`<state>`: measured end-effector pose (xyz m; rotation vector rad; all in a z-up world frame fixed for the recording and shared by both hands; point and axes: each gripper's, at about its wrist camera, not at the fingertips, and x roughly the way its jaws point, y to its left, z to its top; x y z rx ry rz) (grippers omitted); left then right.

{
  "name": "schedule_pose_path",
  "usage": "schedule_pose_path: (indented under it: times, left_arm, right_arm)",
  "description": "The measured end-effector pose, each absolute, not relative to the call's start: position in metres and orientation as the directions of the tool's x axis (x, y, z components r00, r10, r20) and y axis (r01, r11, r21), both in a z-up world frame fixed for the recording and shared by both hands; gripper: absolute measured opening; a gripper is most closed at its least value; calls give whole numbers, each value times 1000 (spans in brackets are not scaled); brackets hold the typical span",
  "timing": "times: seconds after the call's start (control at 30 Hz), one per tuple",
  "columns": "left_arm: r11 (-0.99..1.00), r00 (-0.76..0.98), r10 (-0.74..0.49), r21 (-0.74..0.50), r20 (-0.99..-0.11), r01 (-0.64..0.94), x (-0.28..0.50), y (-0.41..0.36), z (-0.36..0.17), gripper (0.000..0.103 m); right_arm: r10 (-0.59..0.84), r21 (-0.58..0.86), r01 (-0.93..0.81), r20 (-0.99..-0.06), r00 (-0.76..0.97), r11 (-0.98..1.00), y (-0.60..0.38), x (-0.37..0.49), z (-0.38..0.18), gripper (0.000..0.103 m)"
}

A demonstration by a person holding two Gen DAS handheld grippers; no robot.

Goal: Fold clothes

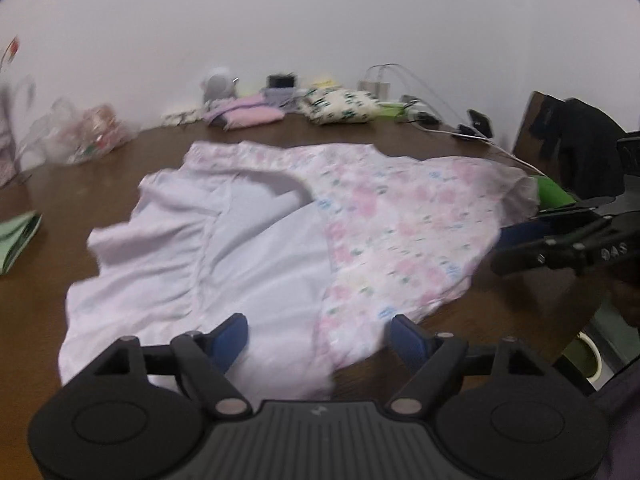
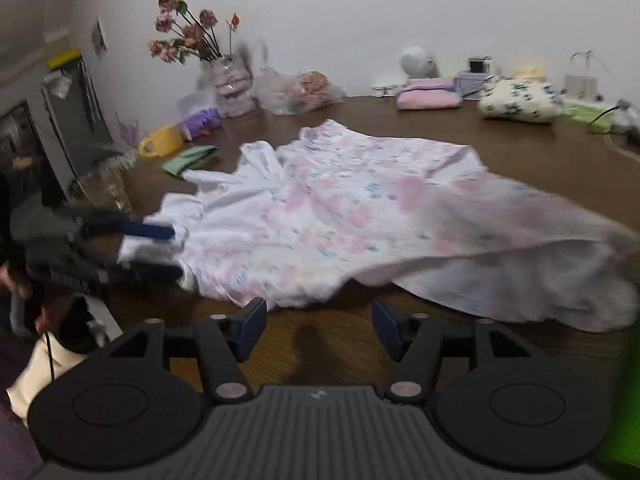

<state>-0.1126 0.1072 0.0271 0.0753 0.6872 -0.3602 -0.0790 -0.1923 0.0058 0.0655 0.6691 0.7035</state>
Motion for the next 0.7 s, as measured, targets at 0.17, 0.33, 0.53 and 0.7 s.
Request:
schedule_pose_path:
  times: [0.17,0.33,0.53,0.7]
  left_arm:
    - [895,644,-438,-231,-627,382,-102,135,30,13]
    - [879,666,-473,-256,-578,402,-81,156,64,18]
    - [909,687,-406,-191,-603,369,-70,143,61,51]
    - [921,683,-368,-144,-631,363,-64,126,55,72]
  right_arm:
    - [680,350,-599,-525,512,720,-176,-59,18,2]
    - [789,500,-611,-403,464,614,-191,-50,76,2]
    - [341,89,-358,-577,742,930,-163,-20,58,43]
    - [499,210,-462,-520,693,862,-197,-53,43,47]
